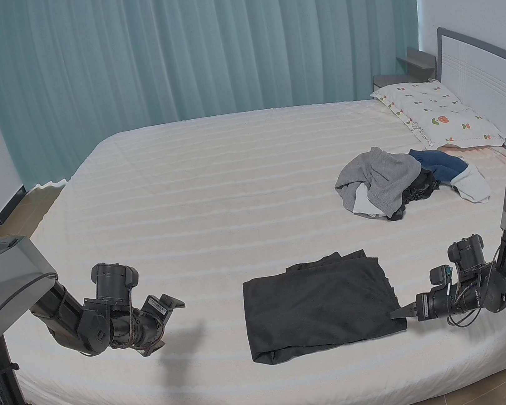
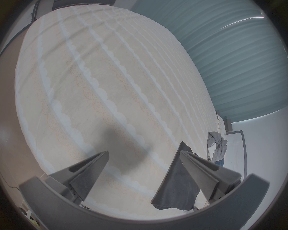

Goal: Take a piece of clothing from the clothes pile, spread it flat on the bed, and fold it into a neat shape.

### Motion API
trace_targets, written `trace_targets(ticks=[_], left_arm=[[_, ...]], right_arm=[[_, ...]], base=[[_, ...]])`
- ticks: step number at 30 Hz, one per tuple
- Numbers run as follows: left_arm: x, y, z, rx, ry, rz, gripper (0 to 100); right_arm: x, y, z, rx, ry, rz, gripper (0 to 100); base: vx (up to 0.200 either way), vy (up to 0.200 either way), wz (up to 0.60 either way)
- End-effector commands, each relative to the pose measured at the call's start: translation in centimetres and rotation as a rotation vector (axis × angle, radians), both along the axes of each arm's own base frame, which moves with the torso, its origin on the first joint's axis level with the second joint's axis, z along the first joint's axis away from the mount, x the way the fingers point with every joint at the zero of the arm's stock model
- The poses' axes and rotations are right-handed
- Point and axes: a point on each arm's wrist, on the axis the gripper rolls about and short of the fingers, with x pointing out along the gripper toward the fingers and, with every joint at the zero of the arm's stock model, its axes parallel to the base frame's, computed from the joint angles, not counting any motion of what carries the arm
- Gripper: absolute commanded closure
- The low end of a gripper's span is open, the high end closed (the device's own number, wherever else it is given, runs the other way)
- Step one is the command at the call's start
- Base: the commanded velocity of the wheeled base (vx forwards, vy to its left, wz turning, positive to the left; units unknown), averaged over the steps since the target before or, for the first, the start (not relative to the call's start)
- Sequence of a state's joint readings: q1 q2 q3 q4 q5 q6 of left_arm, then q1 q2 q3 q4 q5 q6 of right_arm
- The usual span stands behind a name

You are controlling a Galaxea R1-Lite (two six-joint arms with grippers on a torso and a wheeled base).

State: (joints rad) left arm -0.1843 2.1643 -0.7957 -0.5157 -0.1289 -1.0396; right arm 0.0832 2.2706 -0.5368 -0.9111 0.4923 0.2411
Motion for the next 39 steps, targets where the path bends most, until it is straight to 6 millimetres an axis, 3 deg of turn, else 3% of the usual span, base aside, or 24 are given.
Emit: trace_targets(ticks=[1,4,5,6,13,21,22,27,28,39], left_arm=[[0.0,0.0,0.0,0.0,0.0,0.001,0],[0.0,0.0,0.0,0.0,-0.001,0.001,0],[0.0,0.0,0.0,0.0,0.0,0.001,0],[0.0,0.0,0.0,0.0,0.0,0.001,0],[0.0,0.0,0.0,0.0,0.0,0.001,0],[0.0,0.0,0.0,0.0,0.0,0.001,0],[0.0,0.0,0.0,0.0,0.0,0.001,0],[0.0,0.0,0.0,0.0,0.0,-0.001,0],[0.0,0.0,0.0,0.0,0.0,-0.001,0],[0.0,0.0,0.0,0.001,0.0,-0.002,0]], right_arm=[[2.1,0.1,1.3,0.051,-0.053,-0.047,0],[3.3,0.4,1.7,0.096,-0.057,-0.089,0],[5.0,0.7,1.6,0.146,-0.042,-0.146,0],[5.3,0.8,1.5,0.152,-0.04,-0.153,0],[9.2,2.5,-0.8,0.133,-0.064,-0.233,0],[11.4,3.7,-1.1,0.12,-0.063,-0.235,0],[12.5,4.2,-1.3,0.138,-0.07,-0.283,0],[13.1,4.4,-1.2,0.162,-0.074,-0.307,0],[13.1,4.3,-1.2,0.162,-0.076,-0.309,100],[13.2,3.7,-0.6,0.168,-0.094,-0.326,100]], base=[[0.0,0.0,0.0],[0.0,0.0,0.0],[0.0,0.0,0.0],[0.0,0.0,0.0],[0.0,0.0,0.0],[0.0,0.0,0.0],[0.0,0.0,0.0],[0.0,0.0,0.0],[0.0,0.0,0.0],[0.0,0.0,0.0]])
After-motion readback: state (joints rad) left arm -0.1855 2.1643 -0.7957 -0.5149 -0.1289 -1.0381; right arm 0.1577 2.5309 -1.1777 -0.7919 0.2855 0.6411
